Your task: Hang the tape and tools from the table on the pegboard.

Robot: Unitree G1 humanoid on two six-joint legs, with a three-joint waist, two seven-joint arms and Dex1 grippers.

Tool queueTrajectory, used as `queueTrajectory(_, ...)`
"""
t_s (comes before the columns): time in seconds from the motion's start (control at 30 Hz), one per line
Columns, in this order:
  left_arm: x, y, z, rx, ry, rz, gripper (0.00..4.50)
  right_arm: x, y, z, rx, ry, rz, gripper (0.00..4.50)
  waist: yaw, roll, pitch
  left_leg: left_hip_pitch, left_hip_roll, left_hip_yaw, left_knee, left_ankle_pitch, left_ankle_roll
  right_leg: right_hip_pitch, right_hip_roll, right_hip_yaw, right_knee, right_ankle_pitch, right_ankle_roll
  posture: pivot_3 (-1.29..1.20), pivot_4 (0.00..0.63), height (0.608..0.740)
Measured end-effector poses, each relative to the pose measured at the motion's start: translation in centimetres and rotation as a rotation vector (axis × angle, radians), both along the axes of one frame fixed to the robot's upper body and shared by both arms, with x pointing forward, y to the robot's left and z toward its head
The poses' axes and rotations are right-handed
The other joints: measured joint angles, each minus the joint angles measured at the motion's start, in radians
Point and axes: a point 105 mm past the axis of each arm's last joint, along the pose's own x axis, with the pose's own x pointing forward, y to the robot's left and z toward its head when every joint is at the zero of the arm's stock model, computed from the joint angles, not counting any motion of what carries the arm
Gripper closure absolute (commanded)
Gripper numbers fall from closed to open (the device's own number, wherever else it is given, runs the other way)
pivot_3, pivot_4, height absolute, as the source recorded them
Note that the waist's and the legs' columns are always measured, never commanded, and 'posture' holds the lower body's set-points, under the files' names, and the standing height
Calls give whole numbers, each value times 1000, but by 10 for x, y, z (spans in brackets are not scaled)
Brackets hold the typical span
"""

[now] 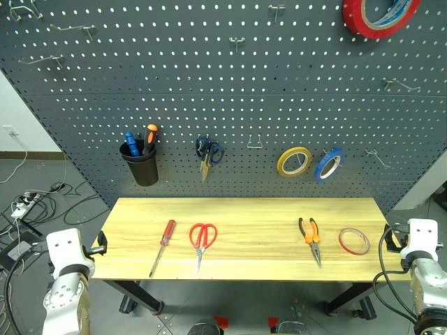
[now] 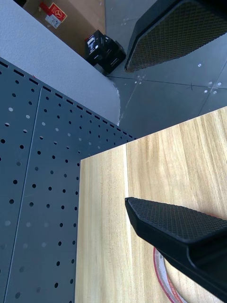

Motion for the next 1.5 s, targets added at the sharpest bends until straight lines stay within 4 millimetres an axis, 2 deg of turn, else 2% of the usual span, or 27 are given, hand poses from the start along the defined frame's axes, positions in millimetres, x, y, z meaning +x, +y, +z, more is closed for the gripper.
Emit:
queueTrajectory(0.23, 4, -3, 5, 27, -22, -22, 24, 0, -1, 0, -2, -2, -5, 0, -1, 0, 0, 1, 0, 0, 0, 0, 0, 1, 0, 0, 0, 0, 0, 41, 0, 740)
queueTrajectory(0.47, -1, -13, -3, 18, 29, -99, 24, 0, 2, 9, -25, -26, 18, 0, -4, -1, 1, 2, 3, 2, -1, 0, 0, 1, 1, 1, 0, 0, 0, 35, 20, 740)
queueTrajectory(0.57, 4, -18, 8, 30, 6, -118, 24, -3, 11, 9, -37, -12, 78, 0, -4, -5, 9, 3, 4, 1, -1, 0, 0, 3, 2, 0, 0, 0, -1, 27, 55, 740)
queueTrajectory(0.7, 20, -30, 38, 100, -58, -173, 24, 0, 33, 10, -19, 26, 181, 0, -5, -6, 37, 5, 7, 1, -1, 0, 0, 5, 3, 0, -1, 0, -2, 16, 104, 740)
queueTrajectory(0.87, 44, -71, 61, 166, -80, -398, 24, 3, 72, 14, 20, 113, 315, 0, -10, -2, 82, 3, 9, 2, -1, 0, 0, 2, 3, 0, 0, 0, -3, -1, 164, 740)
queueTrajectory(0.97, 51, -97, 67, 167, -78, -536, 24, 2, 86, 18, 73, 152, 341, 0, -15, 0, 109, -3, 10, 0, -1, 0, 0, -2, 3, -1, 0, 0, -3, -17, 194, 740)
queueTrajectory(1.07, 62, -131, 78, 156, -96, -715, 24, 7, 97, 28, 90, 180, 362, 0, -20, -1, 132, -11, 10, -1, 1, 0, -1, -10, 3, -2, 2, 1, -3, -33, 220, 740)
queueTrajectory(1.2, 74, -169, 94, 116, -136, -886, 24, 18, 105, 41, 119, 199, 372, 0, -32, -4, 161, -14, 10, -1, 1, 0, -1, -13, 2, -3, 3, 1, -3, -41, 245, 740)
queueTrajectory(1.27, 77, -186, 99, 60, -137, -984, 24, 22, 107, 42, 135, 221, 376, 0, -39, -5, 169, -21, 10, -1, 1, 0, -1, -20, 2, -3, 4, 2, -3, -45, 257, 740)
queueTrajectory(1.5, 65, -235, 111, -96, -73, -1382, 24, 46, 108, 39, 137, 327, 384, 0, -67, -7, 206, -29, 10, 0, 2, 1, -1, -28, 2, -3, 4, 2, -3, -46, 272, 740)
